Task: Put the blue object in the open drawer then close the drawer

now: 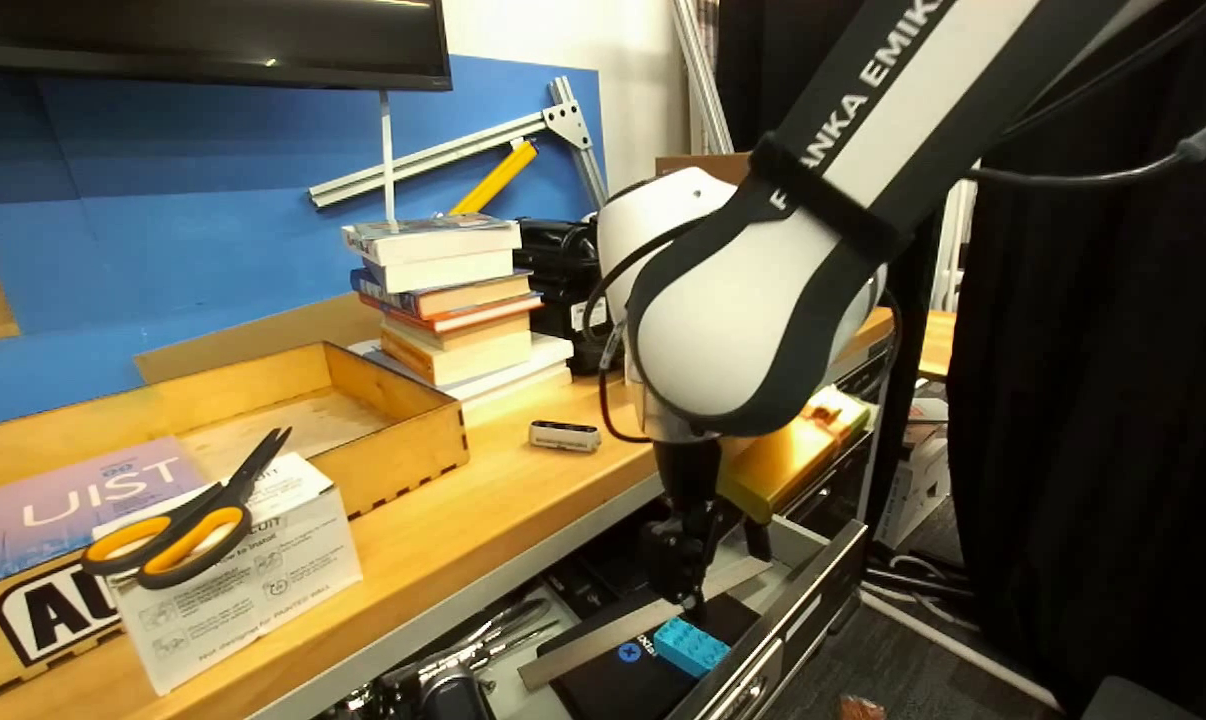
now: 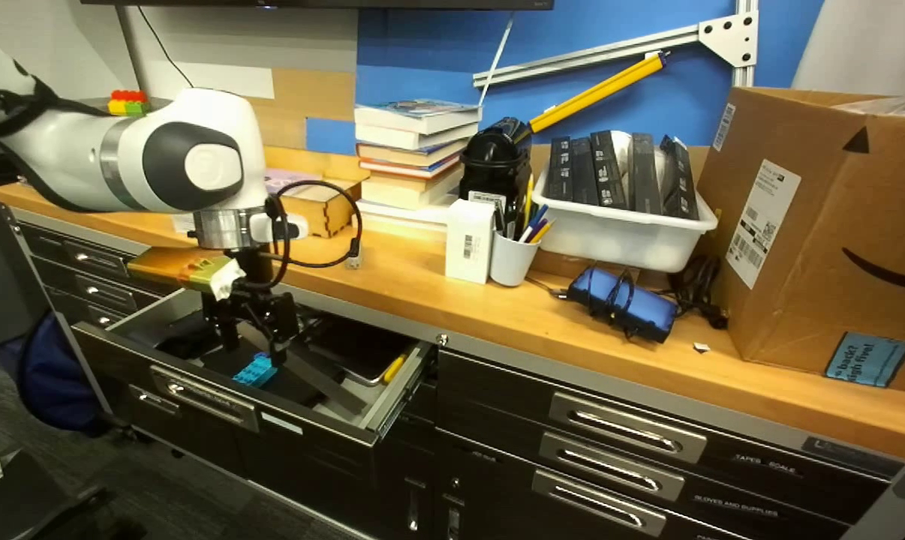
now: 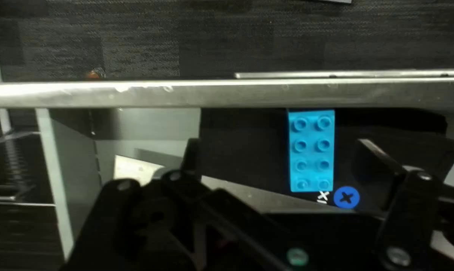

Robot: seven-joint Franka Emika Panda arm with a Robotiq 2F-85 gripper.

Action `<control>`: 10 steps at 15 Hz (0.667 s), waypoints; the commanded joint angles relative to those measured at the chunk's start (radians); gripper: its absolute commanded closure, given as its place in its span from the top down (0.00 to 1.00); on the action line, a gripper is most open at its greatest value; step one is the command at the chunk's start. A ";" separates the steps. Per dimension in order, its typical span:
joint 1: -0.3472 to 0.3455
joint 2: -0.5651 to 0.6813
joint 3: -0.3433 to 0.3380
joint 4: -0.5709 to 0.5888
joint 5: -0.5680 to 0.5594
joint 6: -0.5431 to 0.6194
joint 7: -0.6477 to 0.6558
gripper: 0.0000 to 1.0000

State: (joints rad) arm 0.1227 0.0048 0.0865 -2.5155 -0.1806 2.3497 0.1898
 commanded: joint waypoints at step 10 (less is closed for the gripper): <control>-0.030 0.152 -0.030 -0.080 -0.160 0.073 0.221 1.00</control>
State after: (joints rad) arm 0.0694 0.0938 0.0622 -2.5878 -0.2775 2.2980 0.2914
